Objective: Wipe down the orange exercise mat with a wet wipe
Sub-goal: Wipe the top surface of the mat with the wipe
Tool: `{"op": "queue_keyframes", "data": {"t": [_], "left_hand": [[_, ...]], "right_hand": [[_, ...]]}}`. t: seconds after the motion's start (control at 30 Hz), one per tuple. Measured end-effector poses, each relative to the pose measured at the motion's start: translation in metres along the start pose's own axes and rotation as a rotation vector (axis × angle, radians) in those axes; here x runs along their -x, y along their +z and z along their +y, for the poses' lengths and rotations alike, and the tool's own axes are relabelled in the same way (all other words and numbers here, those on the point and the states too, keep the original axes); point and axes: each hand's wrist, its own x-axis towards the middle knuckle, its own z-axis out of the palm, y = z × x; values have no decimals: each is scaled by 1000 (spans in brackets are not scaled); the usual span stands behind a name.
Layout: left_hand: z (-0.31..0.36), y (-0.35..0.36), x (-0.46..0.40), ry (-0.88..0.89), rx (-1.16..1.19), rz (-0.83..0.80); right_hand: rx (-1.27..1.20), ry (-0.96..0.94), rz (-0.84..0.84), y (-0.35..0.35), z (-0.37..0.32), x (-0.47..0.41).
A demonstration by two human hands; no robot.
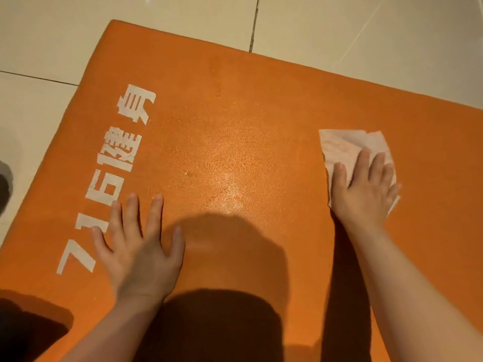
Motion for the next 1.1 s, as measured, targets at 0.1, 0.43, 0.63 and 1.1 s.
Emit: {"op": "queue_keyframes", "data": {"t": [0.1,0.43,0.63,1.1], "left_hand": [[-3,0,-2,19,1,17],[-22,-10,11,101,228,-60],[-56,-12,84,171,89,-17],[-52,0,74,173,39,147]], "right_hand": [[-23,34,15,9,-12,25],[-3,-613,-24,68,-124,165],[52,-682,-79,58,-71,169],[-19,-43,-20,58,-35,235]]}}
